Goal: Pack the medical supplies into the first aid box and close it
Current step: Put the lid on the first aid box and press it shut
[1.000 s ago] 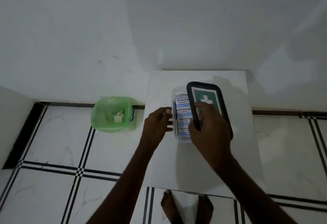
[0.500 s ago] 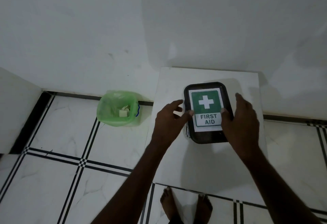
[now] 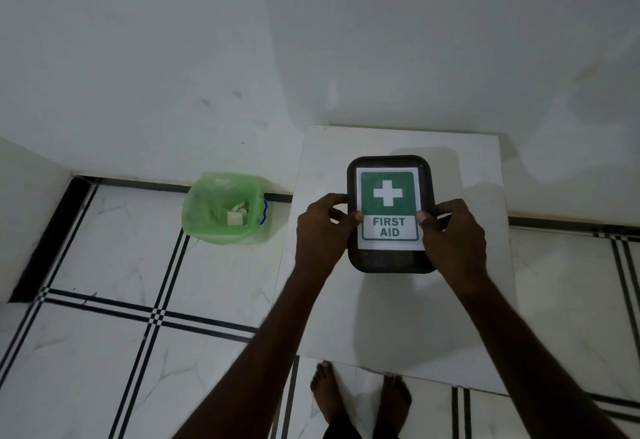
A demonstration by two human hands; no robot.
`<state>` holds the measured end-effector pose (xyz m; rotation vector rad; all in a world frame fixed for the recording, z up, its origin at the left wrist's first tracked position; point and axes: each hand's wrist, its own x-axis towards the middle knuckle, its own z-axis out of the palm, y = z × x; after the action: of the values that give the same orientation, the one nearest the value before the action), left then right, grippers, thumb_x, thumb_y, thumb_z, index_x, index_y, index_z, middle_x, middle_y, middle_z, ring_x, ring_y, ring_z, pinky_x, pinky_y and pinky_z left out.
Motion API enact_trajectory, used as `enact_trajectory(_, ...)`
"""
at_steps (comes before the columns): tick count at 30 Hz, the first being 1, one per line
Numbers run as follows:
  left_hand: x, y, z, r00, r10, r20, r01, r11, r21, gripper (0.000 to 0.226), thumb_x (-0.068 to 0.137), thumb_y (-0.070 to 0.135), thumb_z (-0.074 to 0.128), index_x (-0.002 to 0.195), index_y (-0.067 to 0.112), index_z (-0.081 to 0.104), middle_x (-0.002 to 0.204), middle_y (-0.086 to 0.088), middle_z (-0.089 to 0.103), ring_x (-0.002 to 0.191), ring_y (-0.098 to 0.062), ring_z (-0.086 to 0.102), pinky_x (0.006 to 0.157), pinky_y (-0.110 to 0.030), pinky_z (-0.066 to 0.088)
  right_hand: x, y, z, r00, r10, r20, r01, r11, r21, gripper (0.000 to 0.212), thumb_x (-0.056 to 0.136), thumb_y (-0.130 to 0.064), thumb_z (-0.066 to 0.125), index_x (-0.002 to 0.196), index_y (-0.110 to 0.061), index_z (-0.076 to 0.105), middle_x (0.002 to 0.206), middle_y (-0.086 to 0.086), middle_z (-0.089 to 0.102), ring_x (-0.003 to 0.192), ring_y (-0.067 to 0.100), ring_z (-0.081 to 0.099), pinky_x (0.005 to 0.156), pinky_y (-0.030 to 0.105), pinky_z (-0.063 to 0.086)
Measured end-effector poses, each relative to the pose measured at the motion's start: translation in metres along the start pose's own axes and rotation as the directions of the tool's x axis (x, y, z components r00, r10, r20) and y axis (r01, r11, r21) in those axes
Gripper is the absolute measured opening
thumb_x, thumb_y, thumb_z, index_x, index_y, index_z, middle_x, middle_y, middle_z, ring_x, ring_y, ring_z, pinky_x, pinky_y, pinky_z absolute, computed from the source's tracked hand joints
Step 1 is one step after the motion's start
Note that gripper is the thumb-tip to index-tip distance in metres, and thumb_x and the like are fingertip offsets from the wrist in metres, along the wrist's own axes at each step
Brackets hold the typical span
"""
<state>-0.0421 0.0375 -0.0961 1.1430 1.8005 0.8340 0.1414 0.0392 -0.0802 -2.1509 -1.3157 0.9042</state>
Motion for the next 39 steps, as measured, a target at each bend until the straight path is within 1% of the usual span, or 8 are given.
enact_trajectory(3, -0.003, 0.004, 0.004, 0.999, -0.027, -0.028, 0.026, 1.0, -0.007, 0.03, 0.087, 0.027, 0.074, 0.114, 0.012, 0.07, 0.088, -0.006, 0.074, 0.073, -0.023, 0.071, 0.068, -0.041, 0.064, 0.002, -0.002, -0.002, 0.997, 0.064, 0.048, -0.067, 0.995, 0.08, 0.034, 0.093, -0.032, 0.063, 0.112, -0.006, 0.053, 0.095, 0.005, 0.058, 0.085, 0.022, 0.057, 0.058, 0.024, 0.041)
enact_trajectory(8, -0.025, 0.001, 0.001, 0.989, -0.145, 0.016, 0.146, 0.98, -0.136, 0.032, 0.093, 0.039, 0.066, 0.113, 0.015, 0.07, 0.096, -0.003, 0.074, 0.087, -0.02, 0.073, 0.075, -0.043, 0.064, -0.004, 0.017, -0.012, 0.983, 0.142, 0.118, -0.164, 0.963, 0.212, 0.039, 0.085, -0.044, 0.069, 0.104, -0.011, 0.061, 0.099, 0.007, 0.068, 0.092, 0.027, 0.068, 0.083, 0.046, 0.059)
enact_trajectory(13, -0.071, -0.019, 0.008, 0.971, -0.236, 0.042, 0.237, 0.921, -0.308, 0.031, 0.089, 0.03, 0.073, 0.116, 0.018, 0.068, 0.103, -0.004, 0.076, 0.095, -0.02, 0.074, 0.079, -0.034, 0.064, -0.028, 0.041, -0.011, 0.936, 0.231, 0.265, -0.326, 0.85, 0.414, 0.031, 0.084, -0.025, 0.075, 0.107, -0.005, 0.066, 0.099, 0.012, 0.072, 0.084, 0.024, 0.073, 0.068, 0.03, 0.06)
enact_trajectory(18, -0.066, -0.013, 0.011, 0.952, -0.304, 0.026, 0.292, 0.882, -0.37, 0.032, 0.089, 0.024, 0.074, 0.119, 0.013, 0.068, 0.1, -0.011, 0.075, 0.089, -0.021, 0.075, 0.076, -0.029, 0.064, -0.031, 0.038, -0.004, 0.95, 0.245, 0.192, -0.3, 0.882, 0.362, 0.026, 0.084, -0.031, 0.075, 0.098, -0.012, 0.064, 0.09, 0.008, 0.071, 0.071, 0.023, 0.071, 0.067, 0.033, 0.06)
enact_trajectory(22, -0.054, -0.013, -0.003, 0.935, -0.308, 0.178, 0.347, 0.899, -0.267, 0.041, 0.087, 0.029, 0.076, 0.124, 0.016, 0.064, 0.105, -0.01, 0.075, 0.098, -0.022, 0.073, 0.092, -0.042, 0.06, -0.022, 0.035, -0.012, 0.934, 0.207, 0.292, -0.295, 0.907, 0.3, 0.028, 0.084, -0.035, 0.074, 0.1, -0.016, 0.061, 0.103, 0.01, 0.07, 0.086, 0.025, 0.07, 0.077, 0.038, 0.061)
enact_trajectory(28, 0.007, 0.03, 0.005, 0.987, -0.146, 0.067, 0.158, 0.963, -0.218, 0.043, 0.097, 0.051, 0.052, 0.12, 0.018, 0.067, 0.107, 0.005, 0.072, 0.097, -0.01, 0.068, 0.085, -0.032, 0.057, 0.034, -0.01, -0.009, 0.991, 0.032, 0.13, -0.074, 0.943, 0.326, 0.047, 0.097, -0.051, 0.048, 0.118, -0.011, 0.062, 0.11, 0.005, 0.07, 0.098, 0.023, 0.067, 0.085, 0.036, 0.054)
enact_trajectory(31, 0.038, 0.053, 0.021, 0.995, -0.097, 0.009, 0.097, 0.977, -0.192, 0.048, 0.104, 0.047, 0.041, 0.096, 0.008, 0.068, 0.081, 0.004, 0.069, 0.07, -0.007, 0.063, 0.063, -0.022, 0.045, 0.06, -0.03, 0.001, 0.977, 0.115, 0.178, -0.18, 0.896, 0.407, 0.05, 0.098, -0.052, 0.046, 0.099, -0.007, 0.068, 0.091, 0.01, 0.073, 0.081, 0.025, 0.069, 0.074, 0.031, 0.051)
enact_trajectory(39, 0.055, 0.036, 0.04, 0.996, -0.057, -0.063, 0.044, 0.979, -0.198, 0.037, 0.102, 0.039, 0.05, 0.089, 0.012, 0.072, 0.08, -0.003, 0.074, 0.068, -0.01, 0.063, 0.065, -0.022, 0.048, 0.068, -0.025, 0.018, 0.974, 0.158, 0.165, -0.222, 0.817, 0.532, 0.04, 0.096, -0.047, 0.054, 0.083, -0.012, 0.066, 0.081, 0.011, 0.072, 0.072, 0.026, 0.07, 0.072, 0.034, 0.056)
